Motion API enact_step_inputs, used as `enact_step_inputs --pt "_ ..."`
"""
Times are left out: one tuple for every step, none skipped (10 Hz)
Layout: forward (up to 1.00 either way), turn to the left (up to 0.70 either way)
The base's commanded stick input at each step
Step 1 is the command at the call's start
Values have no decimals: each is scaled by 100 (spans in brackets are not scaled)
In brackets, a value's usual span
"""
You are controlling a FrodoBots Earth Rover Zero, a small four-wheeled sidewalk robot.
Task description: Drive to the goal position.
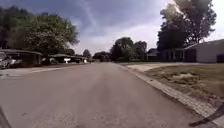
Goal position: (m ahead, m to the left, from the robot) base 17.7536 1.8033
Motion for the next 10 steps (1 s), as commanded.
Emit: enact_step_inputs --pt "70 3" --pt "70 3" --pt "70 3" --pt "70 3" --pt "70 3" --pt "70 3" --pt "70 3" --pt "70 3" --pt "70 3" --pt "70 3"
